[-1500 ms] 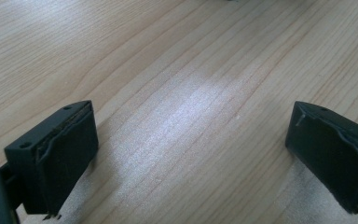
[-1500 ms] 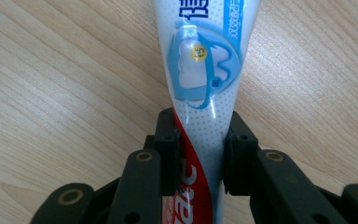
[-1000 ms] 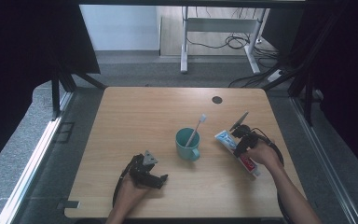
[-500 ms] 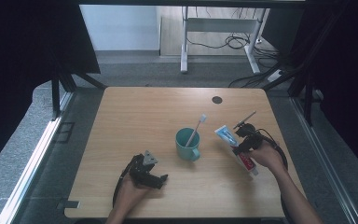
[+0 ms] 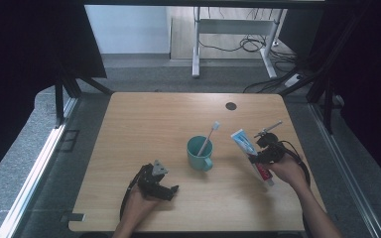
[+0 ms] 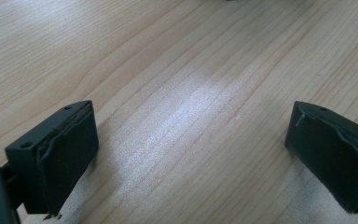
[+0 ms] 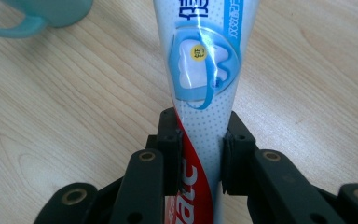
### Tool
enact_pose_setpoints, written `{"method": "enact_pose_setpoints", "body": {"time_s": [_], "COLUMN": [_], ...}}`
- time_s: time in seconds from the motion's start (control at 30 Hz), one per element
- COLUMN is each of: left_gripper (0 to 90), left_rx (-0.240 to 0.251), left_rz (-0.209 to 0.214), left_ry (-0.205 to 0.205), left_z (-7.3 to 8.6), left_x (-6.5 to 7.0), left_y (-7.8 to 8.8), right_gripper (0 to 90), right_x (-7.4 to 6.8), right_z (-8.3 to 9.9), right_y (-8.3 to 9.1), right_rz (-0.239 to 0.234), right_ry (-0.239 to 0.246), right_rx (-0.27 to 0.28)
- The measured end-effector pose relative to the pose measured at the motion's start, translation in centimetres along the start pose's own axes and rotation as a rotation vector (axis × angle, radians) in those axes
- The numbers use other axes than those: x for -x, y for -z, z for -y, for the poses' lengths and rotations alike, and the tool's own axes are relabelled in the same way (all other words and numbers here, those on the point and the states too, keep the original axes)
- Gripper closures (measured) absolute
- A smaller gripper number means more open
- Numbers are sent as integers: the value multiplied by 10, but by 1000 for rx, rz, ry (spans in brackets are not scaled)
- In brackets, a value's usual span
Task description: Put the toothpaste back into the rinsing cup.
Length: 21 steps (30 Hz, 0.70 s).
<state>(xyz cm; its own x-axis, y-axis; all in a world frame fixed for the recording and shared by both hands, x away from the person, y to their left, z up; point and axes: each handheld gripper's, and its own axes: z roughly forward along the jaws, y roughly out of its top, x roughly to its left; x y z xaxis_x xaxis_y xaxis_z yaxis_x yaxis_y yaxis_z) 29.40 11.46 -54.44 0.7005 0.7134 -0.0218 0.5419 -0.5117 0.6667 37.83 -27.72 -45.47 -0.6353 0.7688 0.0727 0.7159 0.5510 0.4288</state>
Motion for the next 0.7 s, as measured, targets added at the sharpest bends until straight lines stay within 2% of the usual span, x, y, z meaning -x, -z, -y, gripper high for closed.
{"method": "enact_pose_setpoints", "body": {"time_s": [0.53, 0.63, 0.7], "left_gripper": [25, 25, 25], "left_rx": [1, 1, 1], "left_rz": [-1, -1, -1], "left_ry": [3, 3, 3], "left_z": [0, 0, 0], "left_x": [0, 0, 0], "left_y": [0, 0, 0], "right_gripper": [727, 727, 727], "right_x": [-8, -11, -11], "right_z": [11, 12, 13], "right_y": [16, 20, 21], "right_rz": [5, 4, 2], "right_ry": [15, 18, 20], "right_rx": [184, 236, 247]}}
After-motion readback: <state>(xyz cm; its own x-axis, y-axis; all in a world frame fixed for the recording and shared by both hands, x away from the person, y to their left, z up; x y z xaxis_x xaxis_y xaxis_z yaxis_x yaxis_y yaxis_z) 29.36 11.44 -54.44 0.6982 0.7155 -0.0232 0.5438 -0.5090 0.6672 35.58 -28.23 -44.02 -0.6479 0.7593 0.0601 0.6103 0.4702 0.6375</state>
